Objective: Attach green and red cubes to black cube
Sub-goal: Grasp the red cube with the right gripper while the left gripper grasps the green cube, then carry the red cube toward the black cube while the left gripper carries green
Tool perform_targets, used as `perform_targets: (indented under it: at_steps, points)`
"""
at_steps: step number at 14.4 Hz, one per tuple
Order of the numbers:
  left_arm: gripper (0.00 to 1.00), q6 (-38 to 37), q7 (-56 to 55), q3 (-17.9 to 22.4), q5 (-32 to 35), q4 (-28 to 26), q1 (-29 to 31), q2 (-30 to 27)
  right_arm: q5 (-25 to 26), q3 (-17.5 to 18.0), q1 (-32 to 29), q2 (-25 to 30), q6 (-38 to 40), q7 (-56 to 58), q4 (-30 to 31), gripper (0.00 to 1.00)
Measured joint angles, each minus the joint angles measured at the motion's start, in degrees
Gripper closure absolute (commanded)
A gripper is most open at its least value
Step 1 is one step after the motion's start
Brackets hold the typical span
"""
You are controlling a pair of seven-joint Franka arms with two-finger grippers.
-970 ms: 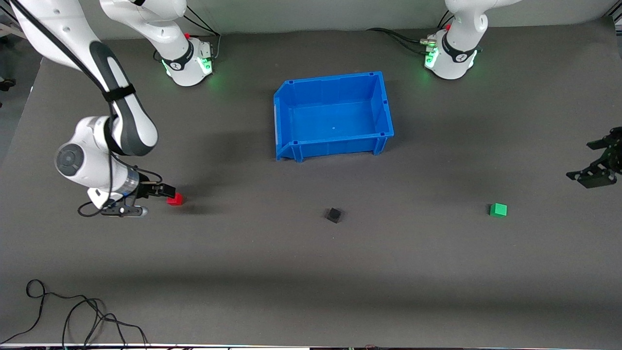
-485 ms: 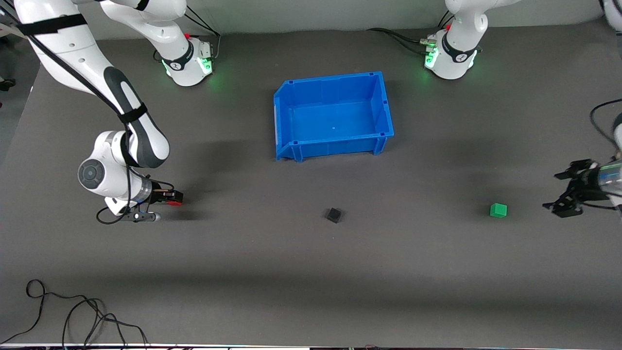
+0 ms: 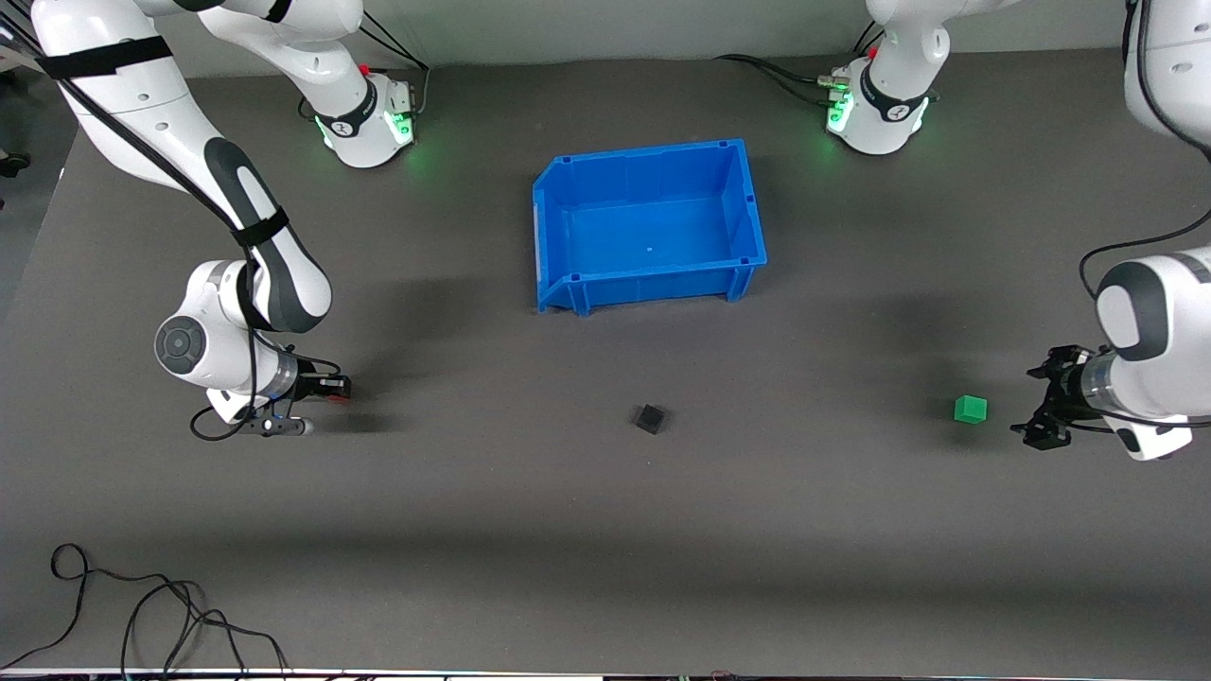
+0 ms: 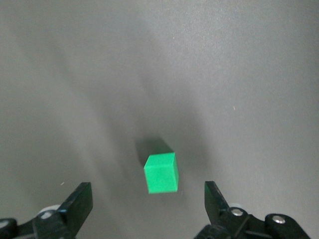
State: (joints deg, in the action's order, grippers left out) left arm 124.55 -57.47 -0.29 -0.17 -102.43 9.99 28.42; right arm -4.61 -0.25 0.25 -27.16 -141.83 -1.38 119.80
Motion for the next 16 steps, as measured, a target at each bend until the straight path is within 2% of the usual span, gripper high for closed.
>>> perform_targets:
  at_steps: [4, 8, 12, 14, 15, 16]
  points:
    - [0.00, 8.41, -4.72, 0.00, 0.03, -3.60, 0.04, 2.25, -0.14, 0.33, 1.40, 0.17, 3.02, -12.24, -1.96, 0.84]
    - [0.00, 10.40, -5.52, -0.11, 0.03, -4.48, -0.21, 4.25, -0.20, 0.68, 8.02, 0.36, 14.54, -33.35, -10.63, 0.84]
    - [0.02, 13.00, -6.24, -0.16, 0.04, -5.49, -1.12, 5.17, -0.31, 0.84, 13.88, -2.18, 16.34, -55.58, -17.58, 0.84]
    - [0.09, 13.75, -6.32, -0.16, 0.04, -5.69, -1.37, 5.40, -0.54, 0.95, 17.34, -5.67, 16.24, -67.34, -21.96, 0.84]
    - [0.17, 13.92, -6.37, -0.17, 0.04, -5.73, -1.42, 5.52, -1.07, 1.01, 19.43, -7.83, 16.18, -73.60, -24.92, 0.84]
    - [0.30, 14.04, -6.39, -0.17, 0.06, -5.75, -1.43, 5.62, -1.92, 1.05, 21.51, -10.12, 16.17, -79.18, -28.07, 0.84]
